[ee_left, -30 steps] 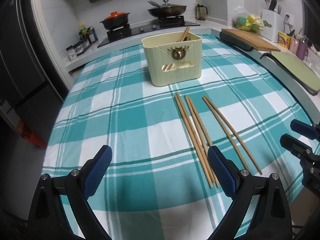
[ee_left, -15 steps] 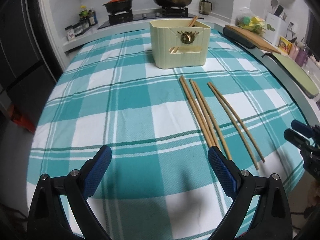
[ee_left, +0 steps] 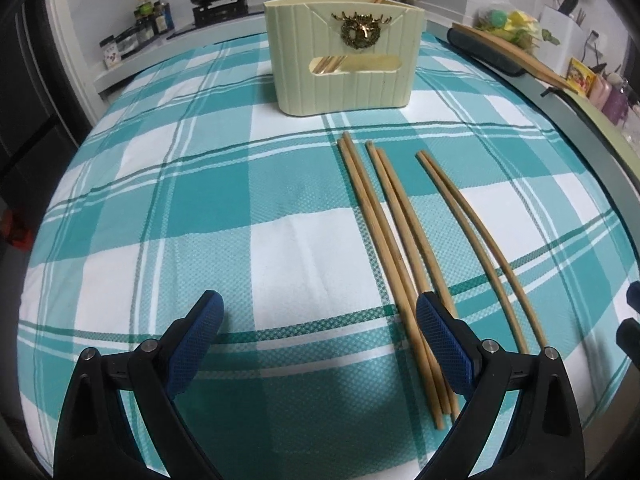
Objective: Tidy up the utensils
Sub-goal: 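Grasp a wooden chopstick with the left tool while the right tool grasps another chopstick, then lift both held chopsticks up over the cream holder with both tools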
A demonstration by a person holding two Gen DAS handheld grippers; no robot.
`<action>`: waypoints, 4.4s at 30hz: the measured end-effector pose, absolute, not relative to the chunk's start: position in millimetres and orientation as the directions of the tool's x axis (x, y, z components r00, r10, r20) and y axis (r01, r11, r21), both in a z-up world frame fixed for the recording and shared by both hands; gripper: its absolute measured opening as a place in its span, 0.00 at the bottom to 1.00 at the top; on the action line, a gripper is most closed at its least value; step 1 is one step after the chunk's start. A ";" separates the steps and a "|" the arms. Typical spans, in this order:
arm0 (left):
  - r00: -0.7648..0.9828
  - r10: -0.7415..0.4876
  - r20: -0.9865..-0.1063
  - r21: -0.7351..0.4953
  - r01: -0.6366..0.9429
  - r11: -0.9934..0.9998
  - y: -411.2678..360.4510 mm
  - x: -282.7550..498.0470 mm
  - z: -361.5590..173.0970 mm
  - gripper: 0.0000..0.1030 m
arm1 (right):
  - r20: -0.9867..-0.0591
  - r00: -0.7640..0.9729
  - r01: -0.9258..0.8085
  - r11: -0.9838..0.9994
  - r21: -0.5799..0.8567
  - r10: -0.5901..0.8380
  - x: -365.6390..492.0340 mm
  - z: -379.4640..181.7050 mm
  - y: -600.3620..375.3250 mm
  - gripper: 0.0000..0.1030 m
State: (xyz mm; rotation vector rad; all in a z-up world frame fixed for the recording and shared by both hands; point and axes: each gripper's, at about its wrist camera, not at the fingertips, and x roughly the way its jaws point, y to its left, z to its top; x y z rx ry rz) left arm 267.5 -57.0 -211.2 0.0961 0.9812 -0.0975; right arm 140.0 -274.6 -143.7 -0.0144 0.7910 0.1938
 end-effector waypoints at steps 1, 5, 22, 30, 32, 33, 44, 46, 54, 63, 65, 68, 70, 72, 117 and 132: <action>0.547 -0.031 -0.837 0.044 0.124 0.991 -57.9 269.5 -213.4 0.95 | -0.708 0.686 -0.179 0.982 0.061 0.169 140.5 -144.3 -275.3 0.44; 0.530 -0.003 -0.848 0.067 0.112 0.991 -59.8 275.8 -222.8 0.95 | -0.710 0.683 -0.180 0.981 0.066 0.174 142.4 -147.0 -276.3 0.44; 0.505 -0.028 -0.863 0.026 0.100 0.995 -57.7 286.3 -232.8 0.95 | -0.768 0.618 -0.225 0.974 0.031 0.167 175.3 -170.0 -257.8 0.44; 0.506 -0.030 -0.862 0.025 0.102 0.994 -57.2 285.9 -233.2 0.96 | -0.789 0.596 -0.256 0.967 -0.009 0.151 188.1 -178.6 -241.7 0.44; 0.507 -0.030 -0.861 0.026 0.102 0.994 -57.3 285.7 -233.1 0.96 | -0.791 0.595 -0.257 0.966 -0.018 0.143 188.6 -179.4 -241.3 0.44; 0.507 -0.029 -0.861 0.026 0.102 0.994 -57.1 286.0 -233.3 0.96 | -0.791 0.595 -0.258 0.966 -0.021 0.141 188.3 -179.6 -241.0 0.44; 0.511 -0.031 -0.859 0.027 0.105 0.994 -56.8 289.4 -234.9 0.98 | -0.784 0.612 -0.259 0.963 -0.076 0.102 188.4 -177.7 -239.5 0.44; 0.512 -0.032 -0.858 0.026 0.105 0.994 -56.5 289.1 -235.1 0.98 | -0.783 0.615 -0.262 0.961 -0.089 0.095 187.9 -177.5 -238.2 0.44; 0.514 -0.036 -0.857 0.023 0.108 0.994 -56.9 290.6 -234.7 0.98 | -0.786 0.613 -0.268 0.957 -0.109 0.082 187.9 -179.7 -236.2 0.44; 0.532 -0.103 -0.840 -0.004 0.184 0.983 -65.6 285.9 -226.4 0.49 | -0.787 0.609 -0.251 0.965 -0.078 0.095 193.6 -178.2 -243.2 0.44; 0.541 -0.116 -0.833 -0.006 0.201 0.980 -68.5 283.8 -224.3 0.28 | -0.798 0.589 -0.231 0.973 -0.014 0.128 200.6 -176.7 -253.1 0.44; 0.548 -0.119 -0.828 -0.007 0.203 0.979 -68.5 281.4 -223.3 0.06 | -0.808 0.562 -0.234 0.971 0.050 0.177 209.5 -175.7 -257.7 0.44; 0.550 -0.123 -0.826 -0.018 0.193 0.981 -62.8 278.3 -223.7 0.05 | -0.814 0.537 -0.257 0.962 0.092 0.221 215.0 -177.3 -254.3 0.43; 0.549 -0.115 -0.828 -0.016 0.181 0.983 -55.0 272.2 -223.6 0.05 | -0.826 0.517 -0.285 0.955 0.082 0.225 220.3 -181.1 -245.8 0.34; 0.676 -0.280 -0.682 -0.153 0.243 0.958 8.1 291.3 -92.9 0.05 | -0.669 0.639 -0.391 0.909 0.144 0.381 296.9 -62.5 -226.6 0.06; 0.779 -0.318 -0.540 -0.203 0.246 0.948 13.1 275.8 -30.8 0.04 | -0.448 0.808 -0.388 0.918 0.082 0.382 246.6 11.6 -228.5 0.06</action>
